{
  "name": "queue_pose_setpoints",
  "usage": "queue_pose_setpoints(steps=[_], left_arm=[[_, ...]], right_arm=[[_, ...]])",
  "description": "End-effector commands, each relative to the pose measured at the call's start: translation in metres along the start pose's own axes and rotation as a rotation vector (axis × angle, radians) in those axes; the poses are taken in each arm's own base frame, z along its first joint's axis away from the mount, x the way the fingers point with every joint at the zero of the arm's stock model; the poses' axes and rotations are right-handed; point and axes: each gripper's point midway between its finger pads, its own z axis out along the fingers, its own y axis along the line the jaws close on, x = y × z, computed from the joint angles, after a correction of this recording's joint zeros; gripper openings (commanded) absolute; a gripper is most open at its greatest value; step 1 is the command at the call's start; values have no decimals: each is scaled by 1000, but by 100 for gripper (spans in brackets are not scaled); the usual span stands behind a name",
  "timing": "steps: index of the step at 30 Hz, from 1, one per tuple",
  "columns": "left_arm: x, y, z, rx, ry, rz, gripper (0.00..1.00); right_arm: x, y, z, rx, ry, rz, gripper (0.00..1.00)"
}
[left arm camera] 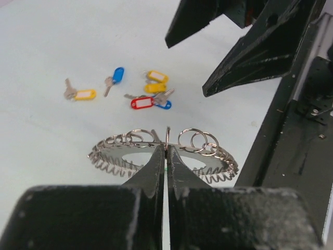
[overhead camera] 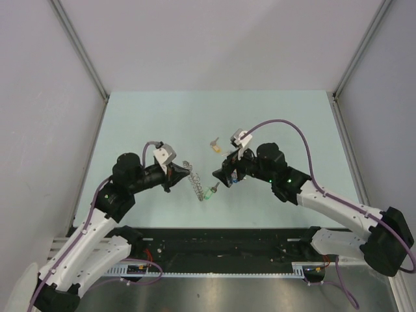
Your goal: Put the keys on the keyring
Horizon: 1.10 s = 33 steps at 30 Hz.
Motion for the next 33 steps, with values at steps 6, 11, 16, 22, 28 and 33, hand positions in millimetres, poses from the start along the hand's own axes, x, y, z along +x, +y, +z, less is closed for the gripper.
queue_pose_setpoints(steps=[6,11,16,22,28,33], left_arm=[[5,50,-27,-316,9,-25,0],[3,62,-43,-432,-22,-33,0],[-3,73,-57,-526,-67,-18,1],[-5,78,-65,-576,-87,-15,0],[-4,78,-65,-576,-84,-16,0],[-5,77,-64,-568,-81,-15,0]], right_arm=[[58,-24,40,59,177,-2,77],[86,-25,60,72,225,-4,67],[116,-21,81,60,266,-2,56],[135,-22,97,119,270,-16,40],[153,-22,101,118,307,-6,34],[159,-20,102,115,320,-10,28]])
